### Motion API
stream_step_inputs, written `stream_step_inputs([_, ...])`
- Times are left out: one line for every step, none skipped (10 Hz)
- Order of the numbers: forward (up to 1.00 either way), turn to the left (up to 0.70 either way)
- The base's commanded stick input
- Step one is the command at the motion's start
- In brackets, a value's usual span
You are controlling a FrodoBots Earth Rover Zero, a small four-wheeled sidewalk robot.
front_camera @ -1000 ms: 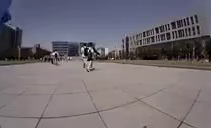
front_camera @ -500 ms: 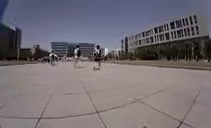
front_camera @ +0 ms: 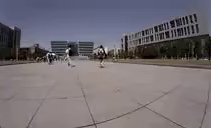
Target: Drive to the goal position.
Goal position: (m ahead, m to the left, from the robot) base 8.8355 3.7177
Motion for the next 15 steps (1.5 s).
stream_step_inputs([1.0, 0.4])
stream_step_inputs([1.0, 0.4])
stream_step_inputs([1.0, 0.4])
stream_step_inputs([1.0, 0.4])
stream_step_inputs([1.0, 0.4])
stream_step_inputs([1.0, 0.4])
stream_step_inputs([1.0, 0.4])
stream_step_inputs([1.0, 0.4])
stream_step_inputs([1.0, 0.14])
stream_step_inputs([1.0, 0.0])
stream_step_inputs([1.0, 0.0])
stream_step_inputs([1.0, 0.0])
stream_step_inputs([1.0, 0.0])
stream_step_inputs([1.0, 0.0])
stream_step_inputs([1.0, 0.0])
